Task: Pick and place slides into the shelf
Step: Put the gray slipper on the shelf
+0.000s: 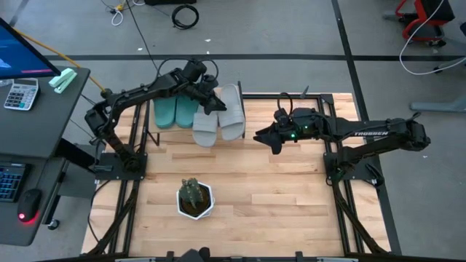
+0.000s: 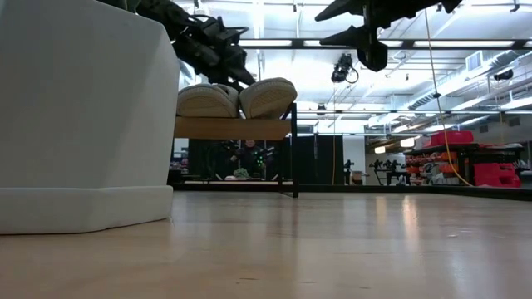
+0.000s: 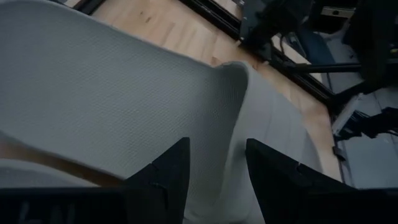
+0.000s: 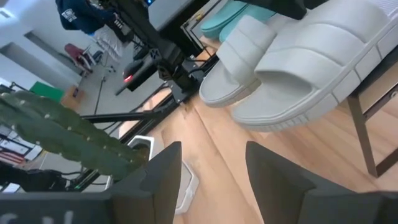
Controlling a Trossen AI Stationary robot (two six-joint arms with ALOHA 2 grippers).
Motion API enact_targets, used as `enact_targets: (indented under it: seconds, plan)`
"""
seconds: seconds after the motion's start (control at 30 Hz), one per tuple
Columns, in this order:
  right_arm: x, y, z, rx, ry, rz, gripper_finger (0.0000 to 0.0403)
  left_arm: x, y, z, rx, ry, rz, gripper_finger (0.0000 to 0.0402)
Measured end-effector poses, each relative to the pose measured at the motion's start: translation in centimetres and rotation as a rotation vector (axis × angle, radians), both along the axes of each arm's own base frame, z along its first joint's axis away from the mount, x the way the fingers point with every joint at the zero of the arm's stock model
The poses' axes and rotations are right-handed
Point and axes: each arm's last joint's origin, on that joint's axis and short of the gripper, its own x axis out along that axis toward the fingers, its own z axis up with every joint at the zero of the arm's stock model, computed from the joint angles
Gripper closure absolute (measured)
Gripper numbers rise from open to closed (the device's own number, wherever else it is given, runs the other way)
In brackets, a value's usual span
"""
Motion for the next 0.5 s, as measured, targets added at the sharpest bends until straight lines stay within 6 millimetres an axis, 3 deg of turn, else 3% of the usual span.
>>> enact_targets:
  seconds: [0.5]
  plan:
    - [0.00,-0.01,-0.01,-0.004,0.001,-0.002,0.0225,0.54,-0.93,0.06,-0.024,-0.026,-0.077,0.0242]
